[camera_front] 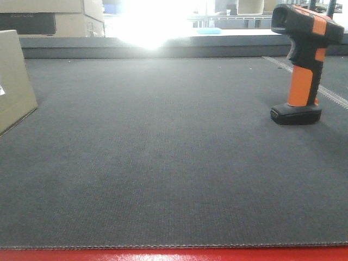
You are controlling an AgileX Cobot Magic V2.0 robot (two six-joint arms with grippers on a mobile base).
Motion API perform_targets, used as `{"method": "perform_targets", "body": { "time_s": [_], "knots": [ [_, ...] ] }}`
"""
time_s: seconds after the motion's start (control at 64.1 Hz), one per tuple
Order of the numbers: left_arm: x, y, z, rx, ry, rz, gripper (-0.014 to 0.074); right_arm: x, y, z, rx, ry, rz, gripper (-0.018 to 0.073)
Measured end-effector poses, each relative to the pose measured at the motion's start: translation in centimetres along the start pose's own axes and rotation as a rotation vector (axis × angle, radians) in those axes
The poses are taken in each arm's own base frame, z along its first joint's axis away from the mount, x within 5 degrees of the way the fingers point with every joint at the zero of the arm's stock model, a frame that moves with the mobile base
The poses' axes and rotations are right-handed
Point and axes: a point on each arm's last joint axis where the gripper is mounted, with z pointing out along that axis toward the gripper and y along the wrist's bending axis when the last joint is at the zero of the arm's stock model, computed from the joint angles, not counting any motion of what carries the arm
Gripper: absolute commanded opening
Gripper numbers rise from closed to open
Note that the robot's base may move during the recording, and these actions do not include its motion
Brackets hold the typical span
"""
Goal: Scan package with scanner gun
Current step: 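Move left gripper toward tan box and right gripper toward scanner gun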
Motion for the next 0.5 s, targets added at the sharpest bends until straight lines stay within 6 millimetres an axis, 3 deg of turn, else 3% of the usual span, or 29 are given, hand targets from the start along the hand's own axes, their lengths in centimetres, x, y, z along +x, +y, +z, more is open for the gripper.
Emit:
{"method": "perform_targets", "body": {
  "time_s": [0.499],
  "knots": [
    [0.00, 0.00, 0.00, 0.000, 0.000, 0.000, -0.0111, -0.02, -0.20, 0.00, 0.035, -0.004, -0.001, -0.0154]
  ]
}}
